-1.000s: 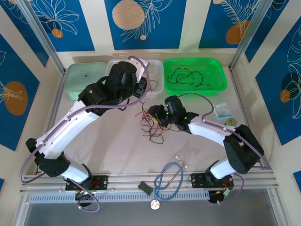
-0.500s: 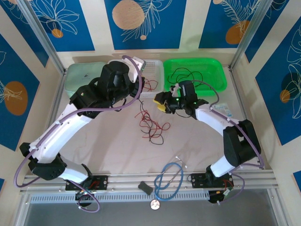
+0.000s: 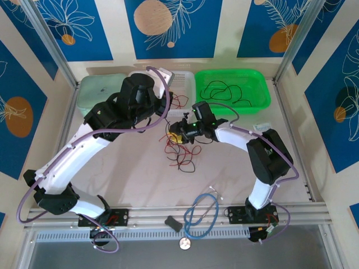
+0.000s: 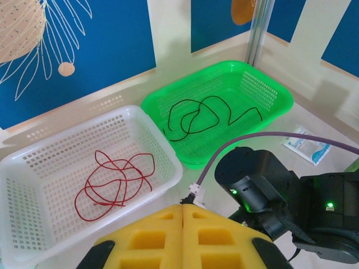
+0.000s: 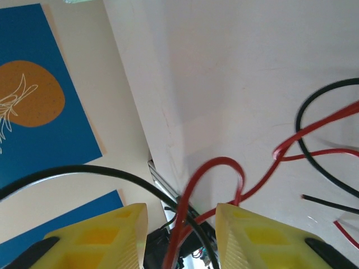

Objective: Untangle the cables
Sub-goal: Untie the cable from multiple cables.

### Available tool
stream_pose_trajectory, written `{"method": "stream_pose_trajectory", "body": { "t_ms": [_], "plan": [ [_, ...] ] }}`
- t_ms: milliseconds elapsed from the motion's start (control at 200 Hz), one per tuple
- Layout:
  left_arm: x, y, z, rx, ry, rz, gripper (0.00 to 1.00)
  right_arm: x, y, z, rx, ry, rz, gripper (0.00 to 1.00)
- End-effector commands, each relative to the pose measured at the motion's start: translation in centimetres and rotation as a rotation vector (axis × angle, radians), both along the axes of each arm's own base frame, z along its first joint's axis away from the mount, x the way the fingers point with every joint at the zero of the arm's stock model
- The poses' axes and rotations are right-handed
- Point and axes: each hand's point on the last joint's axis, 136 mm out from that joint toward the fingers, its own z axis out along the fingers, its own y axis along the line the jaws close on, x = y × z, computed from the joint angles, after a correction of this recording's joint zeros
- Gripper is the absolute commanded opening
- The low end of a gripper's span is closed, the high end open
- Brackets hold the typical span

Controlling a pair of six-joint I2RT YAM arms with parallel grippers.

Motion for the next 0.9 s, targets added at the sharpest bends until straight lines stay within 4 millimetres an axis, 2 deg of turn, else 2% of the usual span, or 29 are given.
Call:
{"method": "stream_pose_trajectory", "body": {
  "t_ms": [0, 250, 400, 485, 625, 720, 895],
  "plan": [
    [-0.8, 0.4, 1.3, -0.032, -0.033, -0.014, 0.0, 0.1, 0.7, 1.0, 0.016, 0.005, 0.02, 0.3],
    [-1.0, 0.7, 1.8, -0.041, -0.044, -0.015, 0.0, 0.4, 0.0, 0.1, -0.042, 0.003, -0.016, 0.0],
    [-1.7, 1.3, 3.3, -0.055, -0.061, -0.025, 0.0, 1.1, -1.8, -0.7, -0.116, -0.019, -0.079, 0.0],
    [-2.1, 2.3, 4.5, -0.059, -0.083, -0.012, 0.0, 1.8, -3.9, -1.2, -0.188, -0.04, -0.136, 0.0],
    [-2.6, 4.9, 6.2, -0.046, -0.148, 0.051, 0.0, 2.5, -8.6, -2.4, -0.332, -0.075, -0.247, 0.0],
    [-2.6, 6.6, 6.8, -0.024, -0.182, 0.105, 0.0, 2.6, -12.0, -3.1, -0.417, -0.085, -0.319, 0.0],
    [-2.6, 8.8, 7.4, 0.012, -0.227, 0.183, 0.0, 2.0, -17.0, -4.0, -0.493, -0.073, -0.422, 0.0]
  ]
}}
